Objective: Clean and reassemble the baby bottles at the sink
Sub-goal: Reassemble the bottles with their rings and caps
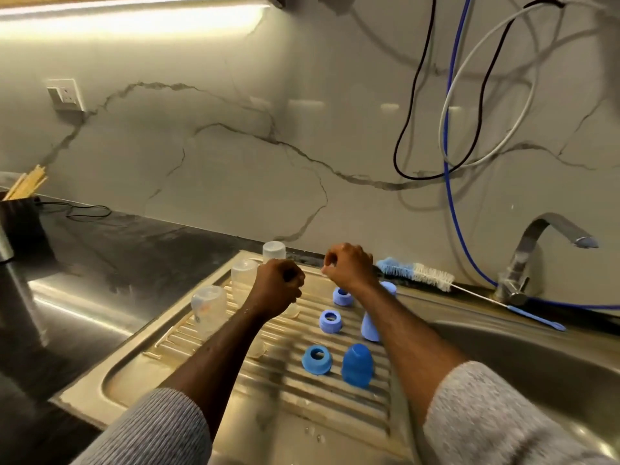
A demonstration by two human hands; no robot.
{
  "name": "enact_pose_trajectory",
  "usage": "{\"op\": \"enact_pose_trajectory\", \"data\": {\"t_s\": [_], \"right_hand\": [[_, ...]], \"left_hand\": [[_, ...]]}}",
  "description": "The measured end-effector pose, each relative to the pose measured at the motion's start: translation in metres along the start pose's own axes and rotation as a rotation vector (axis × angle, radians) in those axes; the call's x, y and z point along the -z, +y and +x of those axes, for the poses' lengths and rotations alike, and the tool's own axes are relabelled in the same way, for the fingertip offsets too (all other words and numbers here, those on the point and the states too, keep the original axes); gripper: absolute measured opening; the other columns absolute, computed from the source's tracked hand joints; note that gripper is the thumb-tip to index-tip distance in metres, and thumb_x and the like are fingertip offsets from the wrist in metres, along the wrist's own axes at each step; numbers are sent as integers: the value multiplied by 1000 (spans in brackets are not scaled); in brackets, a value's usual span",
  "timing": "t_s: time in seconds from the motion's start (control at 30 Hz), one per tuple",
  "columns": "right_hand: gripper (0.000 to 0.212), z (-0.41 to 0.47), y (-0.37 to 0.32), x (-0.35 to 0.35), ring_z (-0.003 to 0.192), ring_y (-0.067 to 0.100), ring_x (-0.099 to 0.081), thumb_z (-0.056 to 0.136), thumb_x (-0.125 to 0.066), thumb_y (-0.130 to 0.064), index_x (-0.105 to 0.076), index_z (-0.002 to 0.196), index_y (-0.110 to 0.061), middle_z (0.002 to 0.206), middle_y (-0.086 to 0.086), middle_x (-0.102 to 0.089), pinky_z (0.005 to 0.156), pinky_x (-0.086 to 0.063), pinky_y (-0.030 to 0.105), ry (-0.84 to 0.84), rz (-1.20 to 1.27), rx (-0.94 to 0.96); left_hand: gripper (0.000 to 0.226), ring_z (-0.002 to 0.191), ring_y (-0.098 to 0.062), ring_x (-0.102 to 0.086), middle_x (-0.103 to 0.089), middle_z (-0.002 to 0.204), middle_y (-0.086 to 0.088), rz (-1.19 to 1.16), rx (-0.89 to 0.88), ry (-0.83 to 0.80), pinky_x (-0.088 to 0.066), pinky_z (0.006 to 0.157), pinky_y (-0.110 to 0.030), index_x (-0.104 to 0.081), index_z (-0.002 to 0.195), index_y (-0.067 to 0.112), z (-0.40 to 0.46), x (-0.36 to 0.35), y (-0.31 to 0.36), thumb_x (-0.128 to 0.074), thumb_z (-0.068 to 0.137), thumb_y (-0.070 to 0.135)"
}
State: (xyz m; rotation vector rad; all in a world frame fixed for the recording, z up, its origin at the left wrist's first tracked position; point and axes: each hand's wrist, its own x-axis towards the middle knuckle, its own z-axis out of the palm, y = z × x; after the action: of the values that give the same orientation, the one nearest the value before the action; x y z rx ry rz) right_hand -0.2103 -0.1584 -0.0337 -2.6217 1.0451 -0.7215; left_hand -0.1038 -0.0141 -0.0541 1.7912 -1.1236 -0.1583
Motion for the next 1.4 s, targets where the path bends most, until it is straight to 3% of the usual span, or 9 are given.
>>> {"op": "enact_pose_trajectory", "data": {"t_s": [0.1, 0.33, 0.43, 0.73, 0.87, 0.97, 1.13, 1.27, 1.4], "right_hand": [[8, -12, 16, 29, 90, 27, -63, 82, -69, -16, -63, 81, -22, 93, 4, -70, 76, -51, 32, 106, 68, -57], [22, -53, 71, 77, 76, 19, -51, 87, -67, -12, -48, 94, -22, 89, -3, -60, 56, -33, 27, 322, 129, -105], [19, -75, 89, 79, 83, 24, -60, 84, -72, -11, -58, 96, -15, 93, 2, -67, 65, -45, 31, 296, 203, -137], [13, -144, 127, 73, 93, 19, -66, 86, -72, -10, -75, 95, -19, 96, 0, -72, 84, -54, 34, 245, 278, -222], [12, -175, 137, 74, 94, 11, -63, 89, -73, -14, -74, 94, -25, 96, -10, -67, 86, -54, 34, 267, 362, -221], [16, -192, 148, 71, 105, 14, -62, 87, -75, -8, -77, 96, -22, 108, -3, -68, 95, -51, 37, 317, 409, -237], [18, -202, 155, 80, 82, 23, -72, 87, -75, -6, -74, 88, -24, 83, 0, -75, 82, -60, 48, 320, 722, -358], [14, -206, 164, 85, 78, 24, -74, 84, -80, -10, -73, 86, -22, 79, 0, -75, 71, -63, 38, 332, 845, -432], [18, -202, 173, 87, 84, 22, -74, 84, -77, -4, -74, 92, -20, 85, 2, -77, 77, -62, 39, 285, 875, -483]], "left_hand": [[6, 75, -21, -70, -74, 85, -10, 87, -41, -40, -57, 71, -30, -75, 91, 2, 16, -23, 0, -69, 90, 2], [44, 112, -25, -64, -70, 119, -10, 356, -41, -254, -47, 87, -27, -69, 124, 11, 53, -83, 5, -80, 86, 30], [52, 122, -27, -60, -65, 132, -10, 464, -31, -353, -47, 100, -33, -63, 135, 13, 67, -94, 5, -76, 88, 30], [41, 116, -26, -59, -65, 126, -8, 652, 6, -425, -51, 95, -37, -69, 125, 21, 72, -114, 6, -76, 87, 33], [27, 103, -31, -63, -67, 108, -12, 351, -53, -114, -50, 86, -37, -69, 110, 10, 58, -108, 25, -74, 90, 27], [31, 82, -18, -65, -68, 101, -5, -29, -159, 102, -49, 72, -22, -63, 116, 10, 26, -106, 63, -76, 89, 18], [33, 77, 12, -65, -69, 90, 16, -284, -285, 43, -46, 68, -4, -69, 112, 22, -44, -138, 126, -82, 83, 13], [38, 91, 5, -66, -71, 101, 9, -368, -278, -78, -50, 78, -11, -67, 117, 17, -78, -178, 143, -81, 83, 8], [37, 98, 4, -67, -73, 106, 12, -372, -203, -151, -54, 86, -18, -69, 118, 18, -93, -204, 131, -81, 84, 16]]}}
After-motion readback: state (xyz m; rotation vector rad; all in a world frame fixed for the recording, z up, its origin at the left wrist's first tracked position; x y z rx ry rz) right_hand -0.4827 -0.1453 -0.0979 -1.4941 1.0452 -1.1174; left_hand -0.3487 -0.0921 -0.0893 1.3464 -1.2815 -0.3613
